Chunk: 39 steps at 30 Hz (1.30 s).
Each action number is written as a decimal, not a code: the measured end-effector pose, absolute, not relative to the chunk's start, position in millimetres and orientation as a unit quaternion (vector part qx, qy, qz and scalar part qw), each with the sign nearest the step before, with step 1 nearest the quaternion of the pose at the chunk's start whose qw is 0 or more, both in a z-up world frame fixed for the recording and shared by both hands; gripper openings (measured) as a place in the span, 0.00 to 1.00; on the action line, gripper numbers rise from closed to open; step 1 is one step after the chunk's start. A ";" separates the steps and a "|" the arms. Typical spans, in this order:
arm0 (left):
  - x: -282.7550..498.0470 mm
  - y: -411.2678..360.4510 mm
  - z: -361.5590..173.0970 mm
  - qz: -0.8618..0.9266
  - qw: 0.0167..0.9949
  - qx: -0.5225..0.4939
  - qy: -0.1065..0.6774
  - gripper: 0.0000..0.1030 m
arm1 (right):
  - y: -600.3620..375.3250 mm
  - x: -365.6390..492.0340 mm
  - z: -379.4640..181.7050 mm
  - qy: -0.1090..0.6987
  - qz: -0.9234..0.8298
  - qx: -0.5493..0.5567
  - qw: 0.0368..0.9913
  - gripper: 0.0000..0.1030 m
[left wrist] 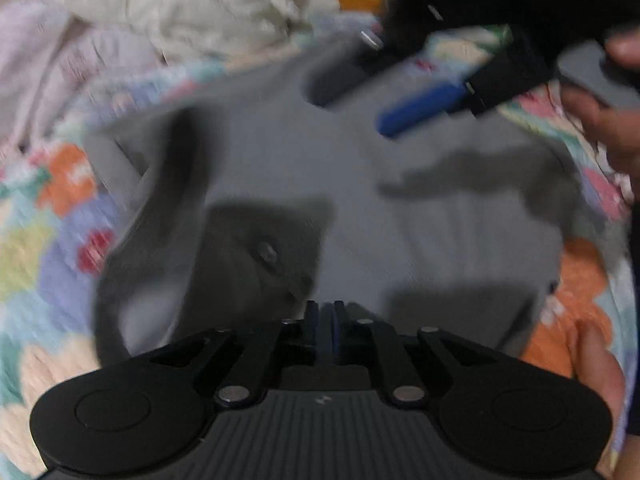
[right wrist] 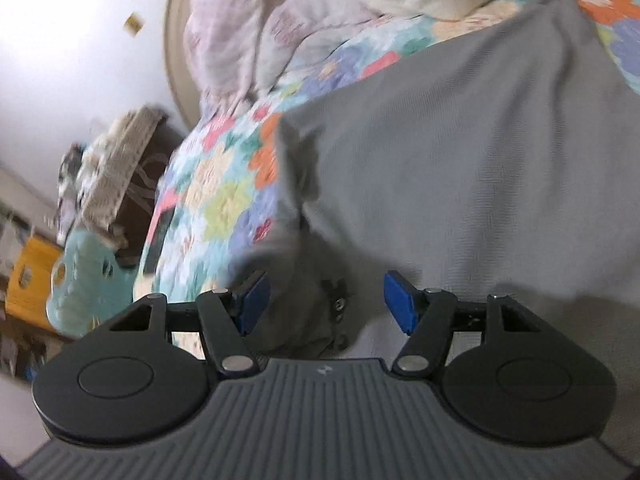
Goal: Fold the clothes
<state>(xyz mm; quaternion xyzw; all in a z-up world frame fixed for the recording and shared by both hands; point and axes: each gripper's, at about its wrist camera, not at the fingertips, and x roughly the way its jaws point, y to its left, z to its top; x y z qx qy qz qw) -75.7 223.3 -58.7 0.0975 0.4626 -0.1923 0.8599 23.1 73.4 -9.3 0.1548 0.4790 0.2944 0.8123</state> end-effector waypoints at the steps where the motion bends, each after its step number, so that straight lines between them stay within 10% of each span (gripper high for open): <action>1: -76.2 225.9 -59.3 -0.190 0.859 0.092 0.466 0.29 | 81.3 21.9 -9.6 0.482 0.303 0.146 0.809 0.61; 8: -88.3 253.0 -36.7 -0.187 0.863 0.066 0.464 0.36 | 112.3 23.1 -23.5 0.527 0.291 0.165 0.781 0.76; 13: -104.5 304.7 -2.7 -0.197 0.878 -0.010 0.435 0.64 | 109.4 41.4 -59.1 0.585 0.227 0.272 0.730 0.76; 14: -107.4 319.9 5.0 -0.187 0.884 -0.025 0.429 0.64 | 110.3 45.4 -64.0 0.584 0.220 0.282 0.729 0.70; 17: -110.5 356.8 21.6 -0.146 0.895 -0.070 0.415 0.65 | 124.4 61.4 -66.7 0.564 0.223 0.233 0.761 0.06; 25: -92.5 365.7 22.1 -0.115 0.900 -0.088 0.412 0.84 | 67.0 56.1 8.4 0.447 0.337 0.177 0.810 0.04; 28: -79.7 342.7 16.9 -0.130 0.898 -0.047 0.417 0.85 | 40.5 62.0 -2.7 0.464 0.256 0.085 0.843 0.09; 30: -79.2 322.2 10.6 -0.133 0.897 -0.008 0.421 0.86 | 26.6 66.5 -20.6 0.480 0.197 0.063 0.853 0.36; 39: -67.4 233.3 -33.0 -0.150 0.865 0.157 0.453 0.95 | -9.5 42.4 -55.6 0.512 0.161 0.197 0.821 0.68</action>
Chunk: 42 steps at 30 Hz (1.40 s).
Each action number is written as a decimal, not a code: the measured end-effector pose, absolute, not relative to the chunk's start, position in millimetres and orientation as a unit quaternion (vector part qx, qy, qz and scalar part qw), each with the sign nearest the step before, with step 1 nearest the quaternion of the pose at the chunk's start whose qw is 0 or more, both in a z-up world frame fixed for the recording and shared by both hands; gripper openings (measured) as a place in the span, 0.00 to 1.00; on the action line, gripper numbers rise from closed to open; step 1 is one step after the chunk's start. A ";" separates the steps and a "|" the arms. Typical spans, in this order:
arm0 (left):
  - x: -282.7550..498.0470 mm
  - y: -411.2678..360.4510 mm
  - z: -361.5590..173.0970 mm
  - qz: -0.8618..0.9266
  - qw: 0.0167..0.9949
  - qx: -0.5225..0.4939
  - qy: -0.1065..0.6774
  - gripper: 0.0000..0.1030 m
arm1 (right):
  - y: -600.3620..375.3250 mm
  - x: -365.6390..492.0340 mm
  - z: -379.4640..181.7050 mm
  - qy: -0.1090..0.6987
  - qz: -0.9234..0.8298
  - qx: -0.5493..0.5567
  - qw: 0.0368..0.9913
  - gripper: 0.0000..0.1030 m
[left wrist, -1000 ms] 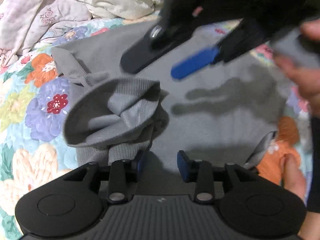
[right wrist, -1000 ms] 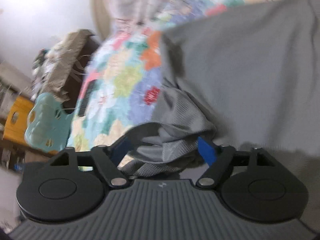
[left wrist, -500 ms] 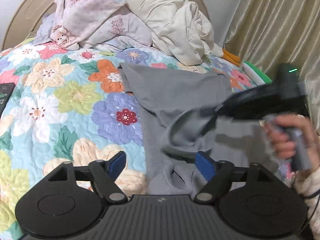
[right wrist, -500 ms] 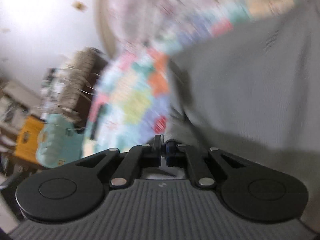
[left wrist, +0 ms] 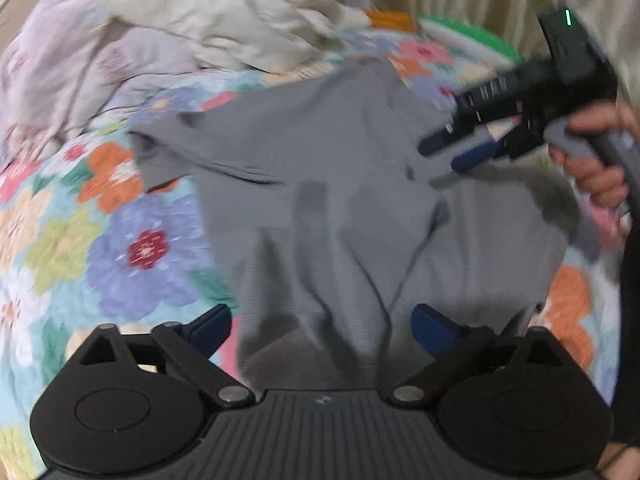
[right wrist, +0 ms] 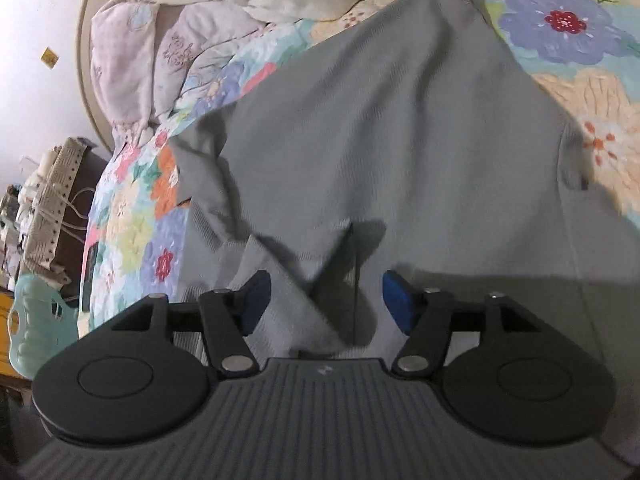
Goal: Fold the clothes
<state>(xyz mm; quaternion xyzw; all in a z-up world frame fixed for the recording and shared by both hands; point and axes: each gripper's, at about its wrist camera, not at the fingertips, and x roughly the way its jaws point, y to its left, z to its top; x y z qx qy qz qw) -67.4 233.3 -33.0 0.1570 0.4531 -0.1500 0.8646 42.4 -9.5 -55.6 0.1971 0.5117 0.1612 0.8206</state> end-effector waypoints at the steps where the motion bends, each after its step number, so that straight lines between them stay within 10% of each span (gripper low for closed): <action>1: -64.4 227.3 -43.8 -0.132 0.858 0.188 0.459 0.90 | -3.5 39.0 -57.3 0.518 0.166 0.195 0.816 0.71; 3: -57.4 231.4 -61.1 -0.101 0.847 0.196 0.483 0.32 | 8.9 35.7 -59.5 0.525 0.174 0.191 0.811 0.71; 10: -85.6 285.5 -40.9 -0.016 0.874 0.083 0.478 0.11 | 58.6 31.6 -59.7 0.520 0.210 0.168 0.811 0.63; 12: -97.6 295.4 -35.8 0.002 0.879 0.066 0.472 0.09 | 69.4 29.3 -59.1 0.519 0.222 0.140 0.813 0.02; 13: -101.1 297.4 -34.3 0.010 0.880 0.064 0.470 0.08 | 77.6 27.7 -58.4 0.521 0.231 0.114 0.814 0.00; 20: -142.7 318.4 -0.2 0.034 0.904 0.019 0.426 0.23 | 81.6 0.2 -39.4 0.513 0.255 0.023 0.819 0.05; 24: -156.9 330.9 10.5 0.021 0.904 -0.025 0.425 0.55 | 104.3 12.9 -41.2 0.491 0.285 0.048 0.822 0.62; 26: -161.5 336.4 15.0 0.017 0.904 -0.043 0.425 0.60 | 118.6 19.6 -44.6 0.477 0.288 0.045 0.829 0.63; 29: -152.7 347.9 26.1 0.033 0.903 -0.056 0.424 0.66 | 150.5 34.7 -61.0 0.476 0.293 -0.001 0.829 0.55; 30: -151.4 351.5 28.4 0.038 0.904 -0.065 0.421 0.68 | 158.3 36.7 -66.7 0.475 0.292 -0.023 0.830 0.16; 31: -150.1 355.2 30.7 0.043 0.905 -0.074 0.418 0.69 | 163.3 37.2 -69.8 0.474 0.295 -0.043 0.829 0.01; 42: -109.1 408.4 29.1 0.082 0.900 -0.196 0.381 0.78 | 103.9 -34.8 -52.2 0.513 0.382 -0.121 0.759 0.03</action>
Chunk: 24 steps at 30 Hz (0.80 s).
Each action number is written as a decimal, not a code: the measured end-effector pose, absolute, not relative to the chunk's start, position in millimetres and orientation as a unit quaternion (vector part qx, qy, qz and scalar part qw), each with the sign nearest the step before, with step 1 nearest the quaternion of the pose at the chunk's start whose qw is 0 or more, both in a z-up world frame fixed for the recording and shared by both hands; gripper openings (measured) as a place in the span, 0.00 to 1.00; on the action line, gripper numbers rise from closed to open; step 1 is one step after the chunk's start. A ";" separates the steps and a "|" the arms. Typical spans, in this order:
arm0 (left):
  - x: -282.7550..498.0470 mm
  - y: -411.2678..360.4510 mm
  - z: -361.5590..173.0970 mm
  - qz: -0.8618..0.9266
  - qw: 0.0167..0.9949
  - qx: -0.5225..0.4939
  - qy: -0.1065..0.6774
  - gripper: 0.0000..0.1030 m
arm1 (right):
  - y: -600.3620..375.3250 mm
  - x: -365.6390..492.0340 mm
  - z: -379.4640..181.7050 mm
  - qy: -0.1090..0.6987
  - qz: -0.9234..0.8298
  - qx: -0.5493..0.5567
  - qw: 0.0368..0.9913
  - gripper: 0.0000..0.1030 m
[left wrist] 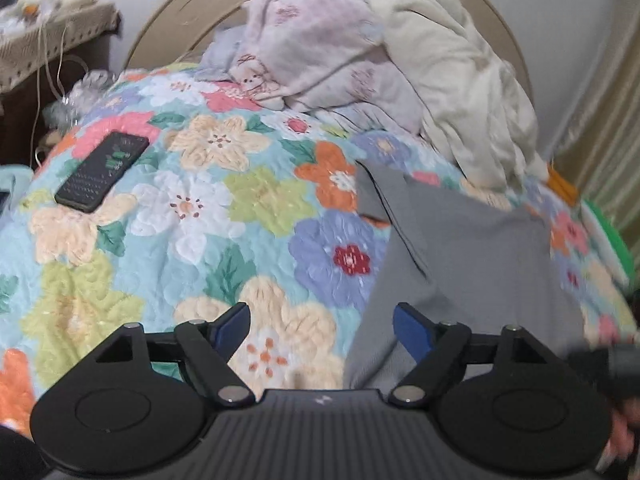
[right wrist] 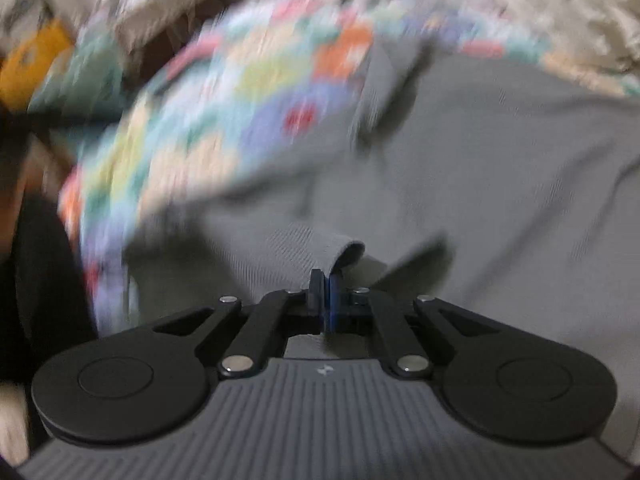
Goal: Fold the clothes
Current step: 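Grasp the sweatshirt sleeve with the right gripper and fold it inward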
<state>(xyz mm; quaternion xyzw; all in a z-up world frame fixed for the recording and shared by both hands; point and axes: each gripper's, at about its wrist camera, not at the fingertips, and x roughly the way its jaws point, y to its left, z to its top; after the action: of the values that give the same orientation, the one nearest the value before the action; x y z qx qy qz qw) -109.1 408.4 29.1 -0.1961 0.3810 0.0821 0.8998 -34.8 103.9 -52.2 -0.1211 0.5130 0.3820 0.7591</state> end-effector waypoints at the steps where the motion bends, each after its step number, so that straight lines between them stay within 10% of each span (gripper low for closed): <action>1: -100.8 411.7 27.2 0.080 0.897 -0.206 0.382 0.78 | 104.1 -39.1 -58.8 0.533 0.384 -0.137 0.741 0.04; 4: -73.8 420.9 20.4 0.071 0.889 -0.226 0.391 0.84 | 100.1 -45.3 -65.1 0.571 0.371 -0.168 0.713 0.21; 7: -40.2 426.1 9.7 0.066 0.882 -0.214 0.414 0.89 | 89.3 -24.0 -35.1 0.547 0.344 -0.118 0.754 0.60; 14: 46.1 429.7 -34.3 0.045 0.862 -0.210 0.459 0.89 | 145.5 103.1 9.1 0.451 0.284 -0.019 0.846 0.61; 24: 74.2 440.7 -63.0 0.026 0.877 -0.199 0.436 0.87 | 331.2 202.8 -53.9 0.398 0.284 -0.298 0.820 0.61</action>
<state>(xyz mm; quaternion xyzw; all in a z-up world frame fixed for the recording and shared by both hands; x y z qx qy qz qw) 74.2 440.7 -63.0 -0.1992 0.4357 0.0261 0.8774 202.8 331.2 -53.9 -0.2976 0.3977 0.2839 0.8202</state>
